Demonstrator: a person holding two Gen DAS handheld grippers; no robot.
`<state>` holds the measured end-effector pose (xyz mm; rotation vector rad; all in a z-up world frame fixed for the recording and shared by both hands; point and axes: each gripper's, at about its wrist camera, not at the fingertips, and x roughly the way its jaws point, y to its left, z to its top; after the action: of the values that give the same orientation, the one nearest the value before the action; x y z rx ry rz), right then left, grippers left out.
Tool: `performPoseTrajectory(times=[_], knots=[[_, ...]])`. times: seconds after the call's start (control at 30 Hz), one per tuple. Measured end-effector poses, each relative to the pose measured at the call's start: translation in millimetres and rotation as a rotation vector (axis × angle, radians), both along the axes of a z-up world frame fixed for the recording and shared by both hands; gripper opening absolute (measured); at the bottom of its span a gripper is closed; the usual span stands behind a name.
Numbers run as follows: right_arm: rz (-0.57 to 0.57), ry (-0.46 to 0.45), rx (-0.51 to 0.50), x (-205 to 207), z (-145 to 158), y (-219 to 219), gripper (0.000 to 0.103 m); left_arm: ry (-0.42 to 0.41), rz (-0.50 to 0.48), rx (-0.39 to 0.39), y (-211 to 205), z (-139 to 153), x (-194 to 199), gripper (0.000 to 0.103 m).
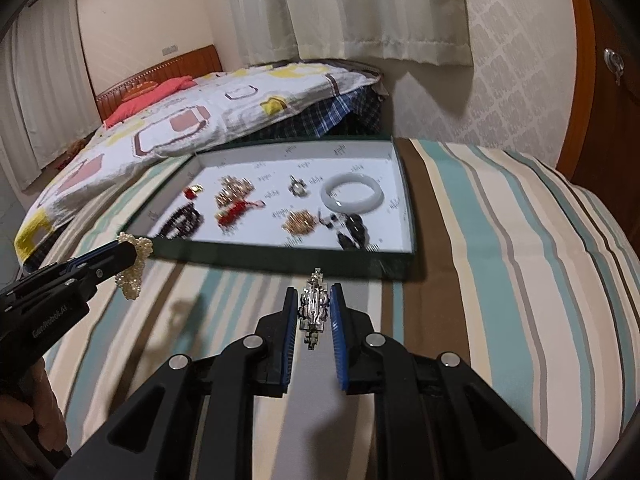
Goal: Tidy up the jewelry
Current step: 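Carry the brooch with the right tool while the left tool carries the pearl necklace into the box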
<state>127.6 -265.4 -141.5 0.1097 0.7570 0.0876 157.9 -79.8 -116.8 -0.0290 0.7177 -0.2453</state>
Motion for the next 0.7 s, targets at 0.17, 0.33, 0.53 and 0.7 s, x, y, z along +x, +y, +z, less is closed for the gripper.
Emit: performPoseTrajectory(times=[0.17, 0.33, 0.53, 0.7], knots=[[0.023, -0.045, -0.010, 12, 18, 8, 0.017, -0.042, -0.009, 0.003, 0, 16, 7, 0.012], [0.039, -0.086, -0.021, 33, 30, 14, 0.017, -0.078, -0.008, 0.021, 1, 27, 24, 0.012], [0.049, -0.119, -0.010, 68, 39, 17, 0.017, -0.106, 0.011, 0.037, 4, 33, 58, 0.012], [0.051, -0.141, -0.024, 95, 43, 20, 0.017, -0.116, 0.025, 0.050, 8, 31, 91, 0.012]])
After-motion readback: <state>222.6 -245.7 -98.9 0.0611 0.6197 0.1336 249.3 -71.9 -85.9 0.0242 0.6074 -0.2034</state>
